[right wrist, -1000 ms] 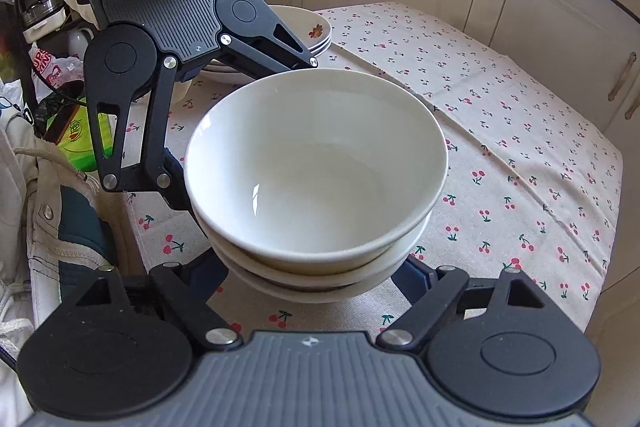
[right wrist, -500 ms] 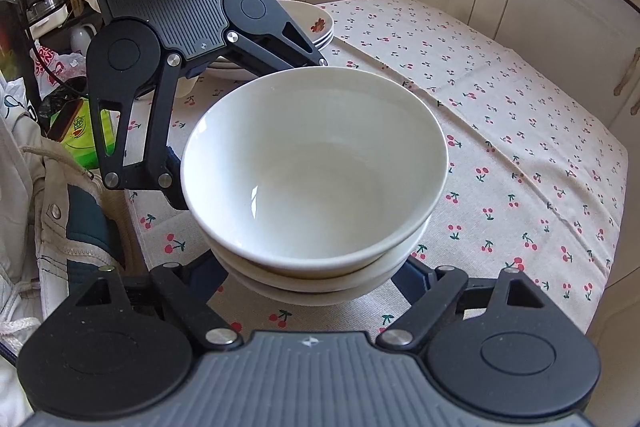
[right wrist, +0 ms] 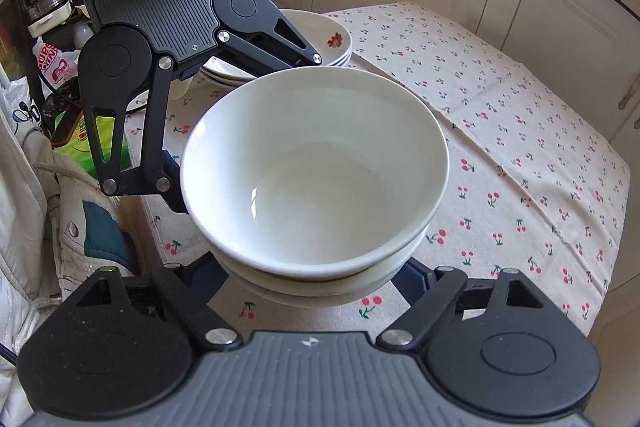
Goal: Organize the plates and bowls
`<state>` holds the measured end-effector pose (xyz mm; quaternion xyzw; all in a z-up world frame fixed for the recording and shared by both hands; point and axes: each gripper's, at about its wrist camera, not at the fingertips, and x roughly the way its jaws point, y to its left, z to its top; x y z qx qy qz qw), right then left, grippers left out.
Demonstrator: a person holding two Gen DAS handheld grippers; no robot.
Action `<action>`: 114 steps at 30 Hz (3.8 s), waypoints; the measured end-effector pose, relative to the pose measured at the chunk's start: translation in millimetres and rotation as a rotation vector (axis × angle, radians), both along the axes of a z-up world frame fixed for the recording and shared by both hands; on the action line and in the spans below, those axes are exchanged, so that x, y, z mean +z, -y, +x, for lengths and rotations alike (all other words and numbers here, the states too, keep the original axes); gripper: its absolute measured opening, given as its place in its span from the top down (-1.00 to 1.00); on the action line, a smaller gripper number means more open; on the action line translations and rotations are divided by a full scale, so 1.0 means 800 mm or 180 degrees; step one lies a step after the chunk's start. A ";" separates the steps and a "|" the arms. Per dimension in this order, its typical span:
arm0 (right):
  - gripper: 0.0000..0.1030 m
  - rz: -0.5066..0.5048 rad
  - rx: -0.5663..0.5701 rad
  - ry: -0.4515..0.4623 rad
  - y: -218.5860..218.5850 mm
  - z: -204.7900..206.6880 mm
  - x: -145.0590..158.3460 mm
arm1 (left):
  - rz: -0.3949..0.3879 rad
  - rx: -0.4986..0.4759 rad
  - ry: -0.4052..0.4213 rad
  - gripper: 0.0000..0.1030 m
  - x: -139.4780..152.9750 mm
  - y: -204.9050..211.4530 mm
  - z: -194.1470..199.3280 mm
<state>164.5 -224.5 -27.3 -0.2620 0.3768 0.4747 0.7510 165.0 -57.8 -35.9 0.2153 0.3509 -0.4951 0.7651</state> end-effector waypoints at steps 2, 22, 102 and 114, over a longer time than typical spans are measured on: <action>-0.74 -0.0001 0.0079 0.0059 -0.014 0.000 0.010 | -0.0009 0.0073 0.0062 -0.55 0.009 -0.014 -0.006; -0.74 -0.0069 0.1046 0.0390 -0.224 0.065 0.017 | 0.0144 0.1181 0.0358 -0.55 0.023 -0.183 0.004; -1.00 0.0765 -0.2517 0.0819 -0.092 -0.132 0.052 | -0.0741 0.3850 0.0829 -0.99 0.081 -0.111 -0.212; -1.00 0.0756 -0.2546 0.0917 -0.093 -0.139 0.056 | -0.0786 0.3858 0.0819 -0.99 0.082 -0.111 -0.213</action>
